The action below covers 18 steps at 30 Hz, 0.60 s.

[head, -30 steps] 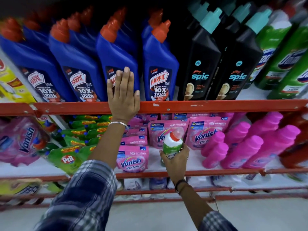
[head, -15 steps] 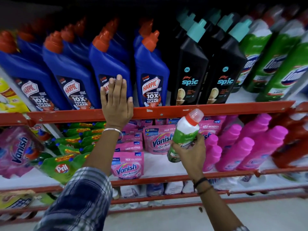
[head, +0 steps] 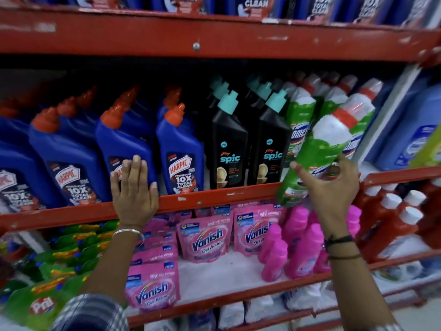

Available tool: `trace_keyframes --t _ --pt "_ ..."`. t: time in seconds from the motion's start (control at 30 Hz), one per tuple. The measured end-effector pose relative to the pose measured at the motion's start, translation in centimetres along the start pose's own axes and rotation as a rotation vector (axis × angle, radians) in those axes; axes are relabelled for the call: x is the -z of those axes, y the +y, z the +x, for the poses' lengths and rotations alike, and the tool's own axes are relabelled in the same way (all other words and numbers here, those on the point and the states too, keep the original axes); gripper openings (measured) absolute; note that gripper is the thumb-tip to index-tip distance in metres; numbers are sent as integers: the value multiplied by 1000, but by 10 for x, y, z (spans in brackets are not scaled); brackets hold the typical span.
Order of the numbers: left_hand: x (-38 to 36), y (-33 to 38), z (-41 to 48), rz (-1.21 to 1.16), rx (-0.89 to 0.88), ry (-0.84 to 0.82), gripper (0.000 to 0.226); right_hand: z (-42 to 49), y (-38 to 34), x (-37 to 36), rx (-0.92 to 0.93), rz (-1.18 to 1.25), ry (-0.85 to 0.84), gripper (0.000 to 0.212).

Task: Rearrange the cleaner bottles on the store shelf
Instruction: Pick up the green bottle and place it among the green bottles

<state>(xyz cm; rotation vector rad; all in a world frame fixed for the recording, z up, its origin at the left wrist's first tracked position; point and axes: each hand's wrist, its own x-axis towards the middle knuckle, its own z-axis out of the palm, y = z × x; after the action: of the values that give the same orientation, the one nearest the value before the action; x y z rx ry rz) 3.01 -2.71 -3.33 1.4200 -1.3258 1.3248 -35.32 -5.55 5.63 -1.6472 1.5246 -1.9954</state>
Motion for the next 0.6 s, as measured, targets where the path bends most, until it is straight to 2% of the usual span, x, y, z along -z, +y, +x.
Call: trace_keyframes --t 0.1,0.27,0.6 --pt "0 1 1 11 -8 9 57 34 1 4 10 -9 41 78" --pt "-1 1 1 14 -8 11 57 66 5 -4 -13 -61 31 91" --pt "-3 -1 0 34 -9 11 56 85 16 -33 -22 -36 -11 83"
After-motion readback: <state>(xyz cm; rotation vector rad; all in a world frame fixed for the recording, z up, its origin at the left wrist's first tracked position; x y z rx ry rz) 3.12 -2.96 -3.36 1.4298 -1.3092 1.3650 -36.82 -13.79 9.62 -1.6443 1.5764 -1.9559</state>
